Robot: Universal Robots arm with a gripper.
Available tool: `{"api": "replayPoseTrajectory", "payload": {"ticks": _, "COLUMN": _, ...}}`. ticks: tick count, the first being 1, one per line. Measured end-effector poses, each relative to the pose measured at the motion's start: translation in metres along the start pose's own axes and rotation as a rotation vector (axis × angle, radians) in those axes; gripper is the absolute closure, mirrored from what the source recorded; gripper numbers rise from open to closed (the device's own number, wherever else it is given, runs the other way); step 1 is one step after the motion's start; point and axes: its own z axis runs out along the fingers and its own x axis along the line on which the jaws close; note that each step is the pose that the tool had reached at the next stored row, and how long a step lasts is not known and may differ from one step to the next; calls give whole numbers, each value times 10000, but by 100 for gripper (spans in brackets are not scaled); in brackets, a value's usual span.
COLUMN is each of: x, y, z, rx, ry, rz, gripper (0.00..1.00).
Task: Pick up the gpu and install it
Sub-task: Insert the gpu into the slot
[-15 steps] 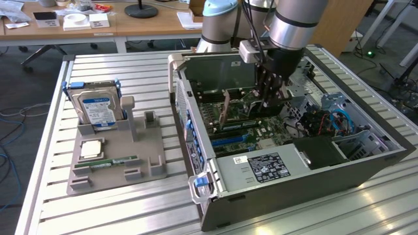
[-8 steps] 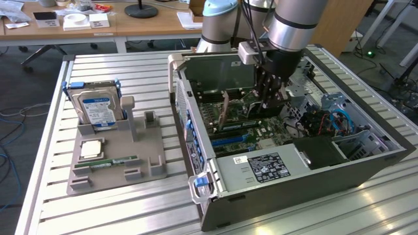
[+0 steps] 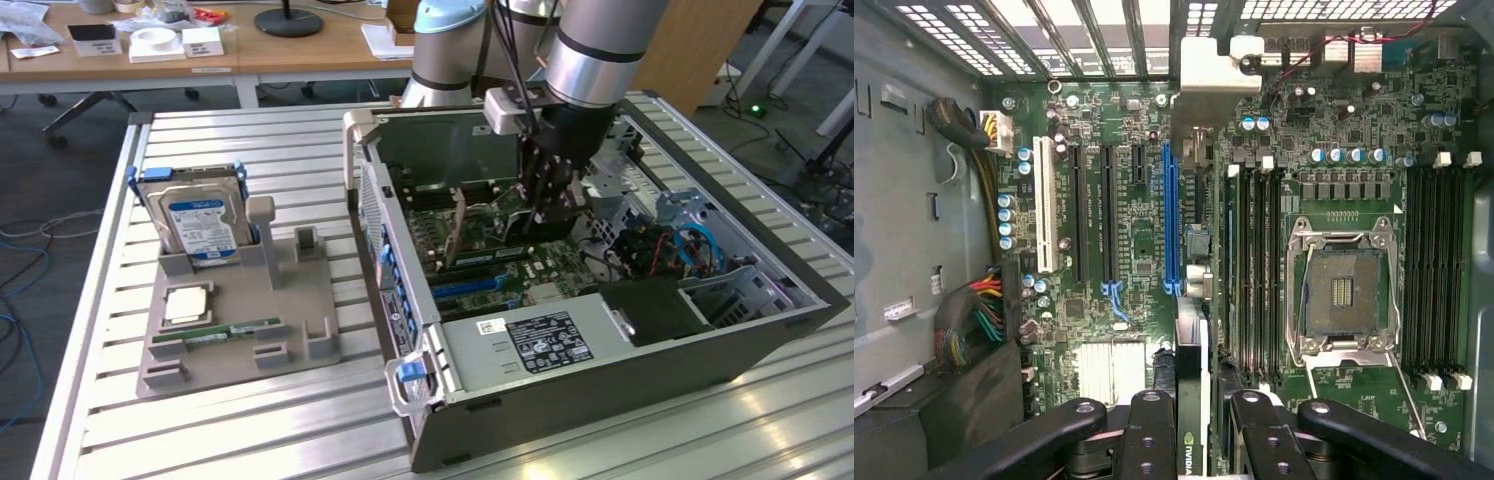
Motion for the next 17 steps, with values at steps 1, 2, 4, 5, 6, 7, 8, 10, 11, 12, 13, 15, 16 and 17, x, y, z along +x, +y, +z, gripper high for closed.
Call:
{"api": "replayPoseTrajectory", "payload": {"ticks": 1, "x": 0, "y": 0, "z": 2, "rx": 1, "ry": -1, "rz": 1, "gripper": 74}}
{"api": "replayPoseTrajectory", "payload": {"ticks": 2, "x": 0, "y": 0, "z": 9, "rx": 2, "ry": -6, "rz": 1, "gripper": 74}}
{"api": "replayPoseTrajectory", "payload": {"ticks": 4, "x": 0, "y": 1, "z": 20, "rx": 0, "ry": 0, "rz": 1, "gripper": 74}}
{"api": "replayPoseTrajectory", "payload": {"ticks": 5, "x": 0, "y": 1, "z": 26, "rx": 0, "ry": -1, "rz": 1, "gripper": 74}}
{"api": "replayPoseTrajectory", "payload": {"ticks": 6, "x": 1, "y": 1, "z": 29, "rx": 0, "ry": 0, "rz": 1, "gripper": 74}}
{"api": "replayPoseTrajectory", "payload": {"ticks": 7, "x": 1, "y": 1, "z": 29, "rx": -1, "ry": 1, "rz": 1, "gripper": 74}}
{"api": "replayPoseTrajectory", "payload": {"ticks": 8, "x": 1, "y": 1, "z": 29, "rx": -1, "ry": 1, "rz": 1, "gripper": 74}}
{"api": "replayPoseTrajectory", "payload": {"ticks": 10, "x": 1, "y": 1, "z": 30, "rx": 0, "ry": 0, "rz": 1, "gripper": 74}}
{"api": "replayPoseTrajectory", "payload": {"ticks": 11, "x": 1, "y": 1, "z": 30, "rx": 0, "ry": 0, "rz": 1, "gripper": 74}}
{"api": "replayPoseTrajectory", "payload": {"ticks": 12, "x": 1, "y": 1, "z": 32, "rx": 0, "ry": -1, "rz": 1, "gripper": 74}}
{"api": "replayPoseTrajectory", "payload": {"ticks": 13, "x": 0, "y": 1, "z": 35, "rx": 1, "ry": -3, "rz": 1, "gripper": 74}}
{"api": "replayPoseTrajectory", "payload": {"ticks": 15, "x": 1, "y": 1, "z": 41, "rx": 0, "ry": -2, "rz": 1, "gripper": 74}}
{"api": "replayPoseTrajectory", "payload": {"ticks": 16, "x": 1, "y": 1, "z": 43, "rx": 0, "ry": 0, "rz": 2, "gripper": 74}}
{"api": "replayPoseTrajectory", "payload": {"ticks": 17, "x": 1, "y": 1, "z": 46, "rx": 0, "ry": 1, "rz": 1, "gripper": 74}}
